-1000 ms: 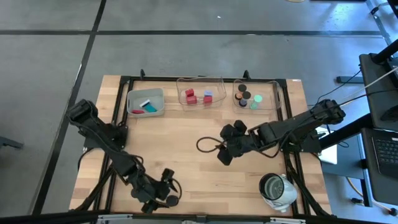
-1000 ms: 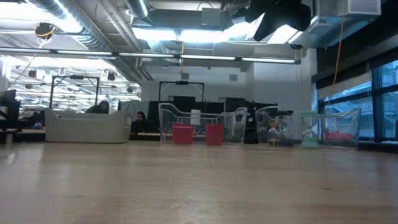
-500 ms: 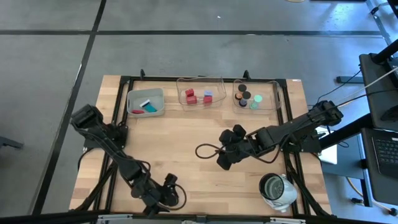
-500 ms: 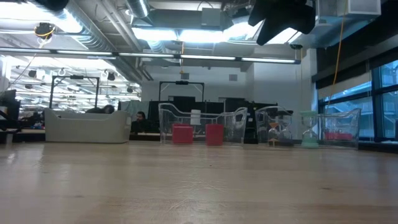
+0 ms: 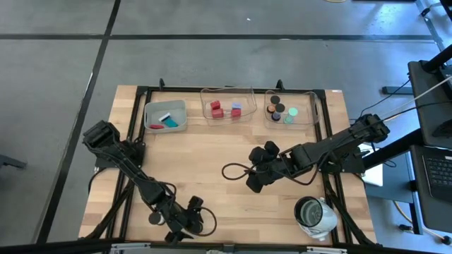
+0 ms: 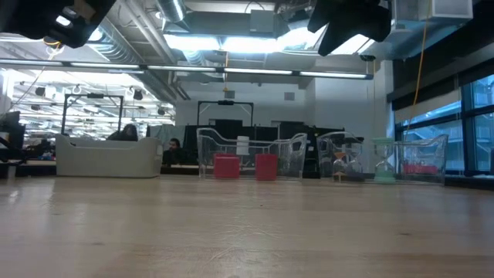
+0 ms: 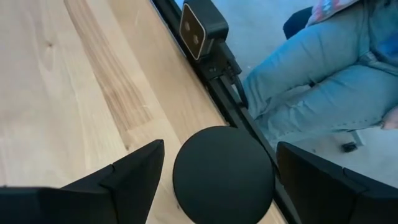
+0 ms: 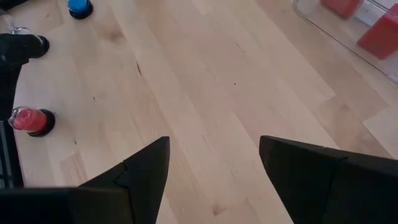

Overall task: Pick & Place Office items
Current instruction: Put the red hourglass into the right transparent bin

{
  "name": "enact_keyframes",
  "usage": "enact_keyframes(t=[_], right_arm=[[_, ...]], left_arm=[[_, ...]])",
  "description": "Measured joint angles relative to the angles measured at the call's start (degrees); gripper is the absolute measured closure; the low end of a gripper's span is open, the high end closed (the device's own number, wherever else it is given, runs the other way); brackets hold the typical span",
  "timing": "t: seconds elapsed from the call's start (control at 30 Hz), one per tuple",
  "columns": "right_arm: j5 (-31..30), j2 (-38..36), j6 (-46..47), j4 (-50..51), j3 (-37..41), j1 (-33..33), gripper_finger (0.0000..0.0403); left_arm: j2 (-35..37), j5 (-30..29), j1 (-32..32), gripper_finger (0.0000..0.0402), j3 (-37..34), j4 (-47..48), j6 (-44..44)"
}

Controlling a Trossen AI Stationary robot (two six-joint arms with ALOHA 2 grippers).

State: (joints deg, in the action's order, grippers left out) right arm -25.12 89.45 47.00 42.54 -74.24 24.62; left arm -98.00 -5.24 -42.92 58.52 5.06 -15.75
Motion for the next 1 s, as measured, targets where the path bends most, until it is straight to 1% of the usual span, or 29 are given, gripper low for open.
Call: enact_keyframes(t=[0.4, 0.53, 0.73, 0.77, 1.0], right_arm=[[-1.03, 0.0, 0.42, -0.09, 0.0, 0.0, 0.0151], [-1.03, -0.02, 0.52, -0.09, 0.0, 0.0, 0.015], [-1.03, -0.02, 0.54, -0.09, 0.0, 0.0, 0.015], [-1.03, -0.02, 0.55, -0.09, 0.0, -0.01, 0.015], [-1.03, -0.02, 2.48, -0.09, 0.0, 0.0, 0.015]], left_arm=[[-0.07, 0.23, 0.03, 0.0099, 0.0, 1.67, -1.46], [-0.07, 0.23, 0.03, 0.0122, 0.0, 1.68, -1.47], [-0.07, 0.23, 0.03, 0.0191, 0.0, 1.67, -1.7], [-0.07, 0.16, 0.02, 0.0196, 0.0, 1.66, -1.73], [0.54, -2.8, -0.04, 0.0196, 0.0, 2.08, -5.37]])
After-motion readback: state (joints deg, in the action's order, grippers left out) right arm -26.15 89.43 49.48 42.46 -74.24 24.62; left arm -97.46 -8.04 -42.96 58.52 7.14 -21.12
